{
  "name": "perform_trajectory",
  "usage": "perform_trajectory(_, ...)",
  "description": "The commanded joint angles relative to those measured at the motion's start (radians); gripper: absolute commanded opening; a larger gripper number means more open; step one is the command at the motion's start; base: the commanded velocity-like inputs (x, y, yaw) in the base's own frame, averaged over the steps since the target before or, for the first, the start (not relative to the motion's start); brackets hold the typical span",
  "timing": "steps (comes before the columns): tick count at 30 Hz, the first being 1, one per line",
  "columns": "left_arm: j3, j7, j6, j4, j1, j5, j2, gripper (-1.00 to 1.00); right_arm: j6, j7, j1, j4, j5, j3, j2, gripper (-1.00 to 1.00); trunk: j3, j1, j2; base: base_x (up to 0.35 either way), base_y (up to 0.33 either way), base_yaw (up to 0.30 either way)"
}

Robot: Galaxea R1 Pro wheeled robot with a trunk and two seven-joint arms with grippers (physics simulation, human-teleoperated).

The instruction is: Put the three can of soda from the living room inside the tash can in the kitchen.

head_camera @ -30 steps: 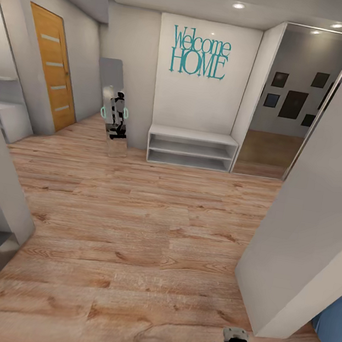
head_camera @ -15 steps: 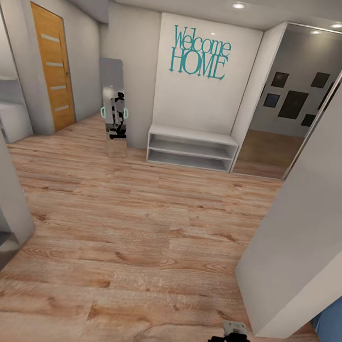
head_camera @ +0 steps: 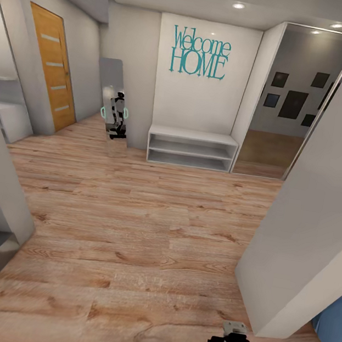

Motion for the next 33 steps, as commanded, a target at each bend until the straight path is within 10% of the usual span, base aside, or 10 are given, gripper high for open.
perform_trajectory(1,0.0,0.0,0.026,-0.033,0.0,0.003,-0.002,1.0,-0.001,0.0,0.0,0.001,0.0,0.0,0.0,1.0,0.0,0.0,0.0,0.0,0.0,0.0)
perform_trajectory(14,-0.003,0.004,0.204,-0.219,-0.087,0.058,-0.003,1.0,-0.005,0.0,0.0,0.004,0.002,0.002,0.0,1.0,0.0,0.0,0.0,0.0,0.0,0.0)
perform_trajectory(33,-0.004,0.0,0.216,-0.221,-0.117,0.088,-0.001,1.0,-0.007,0.0,0.0,0.004,0.003,0.002,-0.001,1.0,-0.044,0.054,-0.098,0.0,0.0,0.0)
